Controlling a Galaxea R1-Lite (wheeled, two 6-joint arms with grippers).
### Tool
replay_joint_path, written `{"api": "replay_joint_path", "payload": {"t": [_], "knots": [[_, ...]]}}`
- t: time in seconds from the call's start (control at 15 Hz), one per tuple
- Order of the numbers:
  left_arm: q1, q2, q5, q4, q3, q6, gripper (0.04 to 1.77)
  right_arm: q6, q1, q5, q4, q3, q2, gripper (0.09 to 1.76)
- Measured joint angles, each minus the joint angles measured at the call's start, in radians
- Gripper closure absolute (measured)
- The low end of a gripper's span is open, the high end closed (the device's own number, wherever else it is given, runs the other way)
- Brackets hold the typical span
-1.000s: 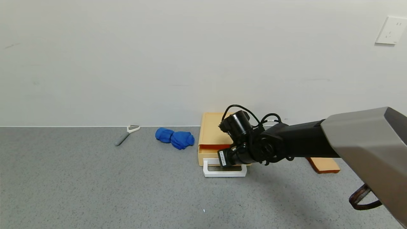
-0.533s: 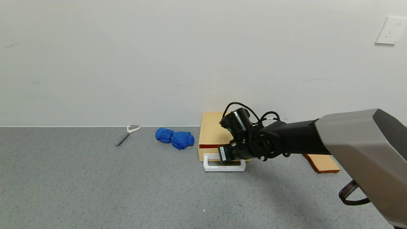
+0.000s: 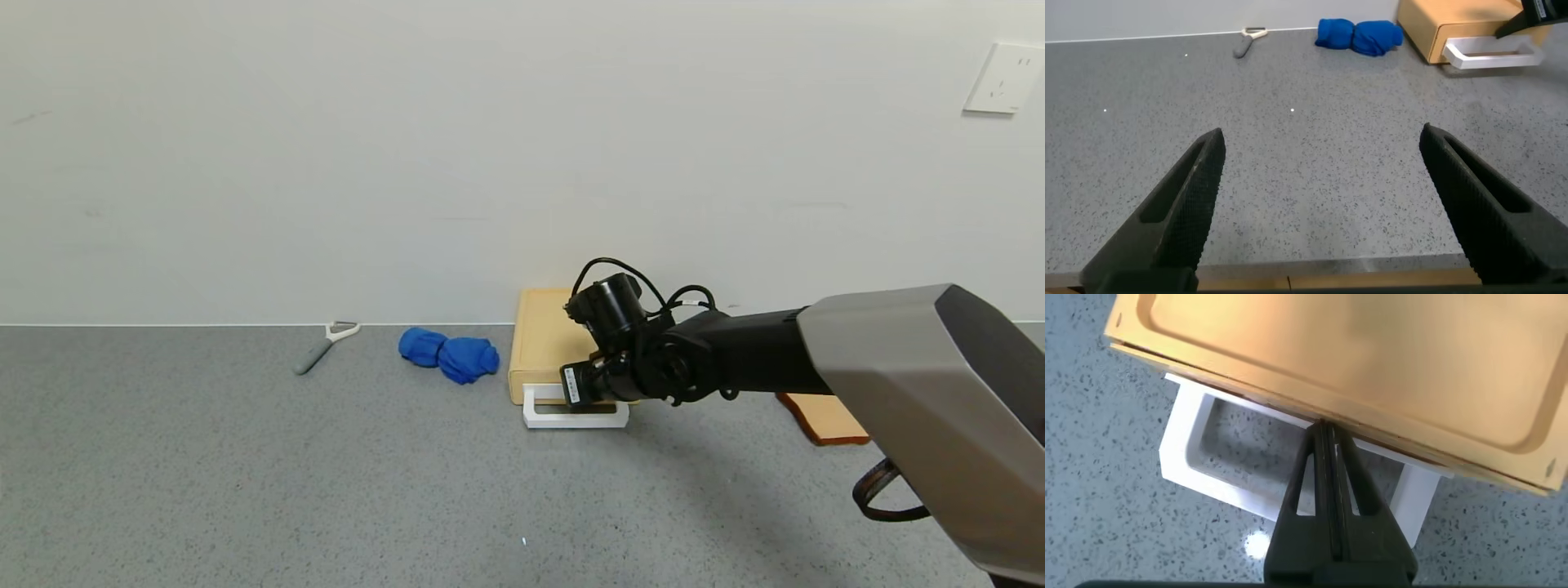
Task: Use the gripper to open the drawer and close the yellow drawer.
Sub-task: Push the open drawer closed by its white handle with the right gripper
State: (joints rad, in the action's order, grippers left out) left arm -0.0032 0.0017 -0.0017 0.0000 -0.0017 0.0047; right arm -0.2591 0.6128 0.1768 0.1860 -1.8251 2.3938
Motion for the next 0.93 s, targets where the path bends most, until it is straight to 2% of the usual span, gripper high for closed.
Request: {"api": "replay_joint_path", "payload": {"t": [0.53, 0.8, 0.93], "knots": [[0.000, 0.000, 0.000, 0.000, 0.000, 0.000, 0.09, -0.001, 0.004, 0.005, 0.026, -0.010, -0.017, 1.73], [0.000, 0.000, 0.000, 0.000, 0.000, 0.000, 0.09, -0.007, 0.033, -0.006, 0.204, 0.000, -0.087, 1.73], [0.000, 0.000, 0.000, 0.000, 0.000, 0.000, 0.09, -0.008, 0.047, -0.049, 0.249, 0.009, -0.123, 1.73]]}}
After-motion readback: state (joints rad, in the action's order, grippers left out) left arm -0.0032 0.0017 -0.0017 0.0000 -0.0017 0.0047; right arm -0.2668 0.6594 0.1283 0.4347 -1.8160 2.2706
